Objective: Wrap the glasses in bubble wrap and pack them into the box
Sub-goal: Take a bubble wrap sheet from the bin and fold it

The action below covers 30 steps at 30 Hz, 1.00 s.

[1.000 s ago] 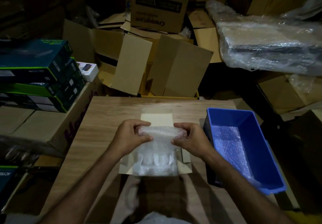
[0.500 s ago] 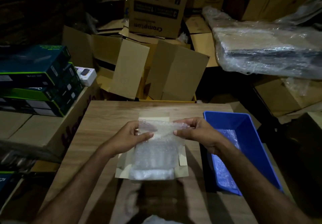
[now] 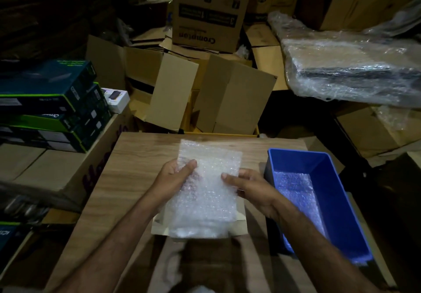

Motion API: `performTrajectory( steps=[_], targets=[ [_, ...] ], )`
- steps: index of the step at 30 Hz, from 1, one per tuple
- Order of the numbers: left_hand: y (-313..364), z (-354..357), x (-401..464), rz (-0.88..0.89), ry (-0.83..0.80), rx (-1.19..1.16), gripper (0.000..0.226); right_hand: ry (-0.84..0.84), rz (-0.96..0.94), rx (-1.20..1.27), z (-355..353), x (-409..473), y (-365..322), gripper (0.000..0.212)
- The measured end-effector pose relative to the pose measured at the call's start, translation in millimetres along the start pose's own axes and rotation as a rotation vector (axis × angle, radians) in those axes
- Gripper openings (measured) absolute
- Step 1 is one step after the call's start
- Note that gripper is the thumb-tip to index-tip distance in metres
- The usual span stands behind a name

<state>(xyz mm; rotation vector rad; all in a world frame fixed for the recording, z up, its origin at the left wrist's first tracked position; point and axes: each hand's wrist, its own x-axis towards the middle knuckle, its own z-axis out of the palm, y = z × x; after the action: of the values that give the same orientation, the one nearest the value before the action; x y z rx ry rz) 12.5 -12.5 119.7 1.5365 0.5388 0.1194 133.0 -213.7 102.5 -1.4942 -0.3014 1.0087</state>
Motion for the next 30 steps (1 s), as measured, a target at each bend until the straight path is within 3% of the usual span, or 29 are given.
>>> performTrajectory(
  steps=[2,4,6,10,13,18,21,24,26,27,28,30],
  targets=[
    [-9.2,-5.0,1.0,-0.066,-0.017,-0.046,0.043,0.065,-0.004,0.135,3.3,3.0,7.3,0.033],
    [-20.5,-11.2,-0.5,-0.139,-0.064,-0.067,0.073,0.177,-0.032,0.130,9.3,6.6,14.5,0.030],
    [-30.1,-13.6,-3.6,-0.139,-0.036,-0.100,0.087,0.275,-0.053,0.084,13.3,7.8,21.7,0.030],
    [-41.7,-12.7,-6.3,-0.043,0.010,-0.072,0.061,0.232,-0.109,0.007,11.6,7.8,44.0,0.082],
    [-43.9,-10.9,-10.4,0.001,-0.034,0.020,0.046,0.167,-0.250,-0.076,10.0,10.5,59.2,0.094],
    [-53.9,-14.1,-10.6,-0.021,-0.077,0.181,0.080,0.128,-0.217,-0.297,6.7,11.4,66.3,0.088],
    [-64.7,-10.6,-7.8,0.015,-0.005,0.406,0.081,0.175,-0.190,-0.507,12.4,10.0,69.1,0.087],
    [-77.7,-11.7,-9.4,0.074,-0.016,0.679,0.068,0.131,-0.226,-0.733,11.9,10.4,74.3,0.058],
    [-85.4,-15.5,-12.3,0.103,-0.109,0.777,0.037,0.081,-0.253,-0.861,10.0,10.5,76.0,0.017],
    [-88.9,-17.4,-13.9,0.111,-0.148,0.778,0.017,0.063,-0.269,-0.880,9.3,9.8,77.4,0.009],
    [-93.2,-20.6,-14.7,0.093,-0.168,0.760,0.006,0.067,-0.284,-0.874,7.7,10.6,81.3,0.022],
    [-97.4,-24.8,-17.0,-0.003,-0.162,0.675,0.014,0.101,-0.250,-0.826,4.0,8.0,84.3,0.025]
  ],
)
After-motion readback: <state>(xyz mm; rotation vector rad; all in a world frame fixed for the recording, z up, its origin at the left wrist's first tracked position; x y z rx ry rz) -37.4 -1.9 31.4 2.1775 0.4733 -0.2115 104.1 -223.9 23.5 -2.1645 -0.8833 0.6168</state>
